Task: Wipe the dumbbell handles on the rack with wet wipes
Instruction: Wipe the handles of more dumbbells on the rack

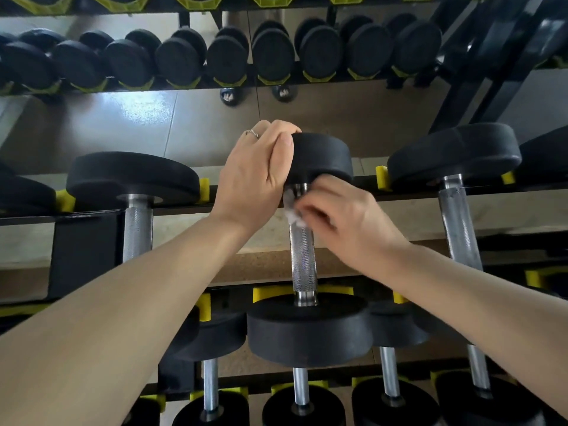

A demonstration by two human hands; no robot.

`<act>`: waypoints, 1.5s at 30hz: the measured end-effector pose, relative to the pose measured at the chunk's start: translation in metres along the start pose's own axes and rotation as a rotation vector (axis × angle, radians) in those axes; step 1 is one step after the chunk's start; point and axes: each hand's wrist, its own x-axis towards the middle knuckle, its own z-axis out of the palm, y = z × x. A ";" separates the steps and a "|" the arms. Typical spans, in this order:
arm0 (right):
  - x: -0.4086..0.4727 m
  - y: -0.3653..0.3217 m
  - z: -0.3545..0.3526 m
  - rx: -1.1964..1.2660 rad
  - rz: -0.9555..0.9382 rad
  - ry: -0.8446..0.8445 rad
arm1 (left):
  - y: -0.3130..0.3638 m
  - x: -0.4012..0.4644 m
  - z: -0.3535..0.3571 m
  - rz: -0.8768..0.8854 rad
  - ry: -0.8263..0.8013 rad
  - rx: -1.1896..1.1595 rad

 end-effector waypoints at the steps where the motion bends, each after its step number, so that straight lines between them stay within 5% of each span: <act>1: 0.002 0.000 0.005 0.003 0.037 0.066 | 0.000 0.000 -0.001 -0.007 0.000 0.003; 7: -0.040 -0.008 0.002 0.147 0.086 -0.014 | 0.001 -0.002 0.002 -0.025 0.018 -0.002; 13: -0.016 0.004 0.016 0.131 0.214 0.215 | 0.000 -0.001 0.003 -0.045 0.026 -0.011; 18: -0.048 -0.003 0.006 0.256 0.205 0.029 | 0.000 -0.001 0.005 -0.043 0.050 0.002; 24: -0.012 -0.007 0.018 0.327 0.526 0.292 | -0.001 -0.001 0.005 -0.049 0.042 0.013; 30: -0.053 -0.009 0.002 0.446 0.573 -0.043 | -0.003 0.000 0.008 -0.040 0.063 0.018; 34: -0.031 -0.001 0.007 0.569 0.685 0.131 | -0.002 -0.001 0.007 -0.040 0.060 0.018; 41: -0.031 0.003 0.000 0.372 0.316 0.021 | -0.002 -0.001 0.007 -0.051 0.058 0.016; 45: -0.026 0.009 0.004 0.241 0.202 0.101 | -0.002 -0.002 0.007 -0.051 0.059 0.009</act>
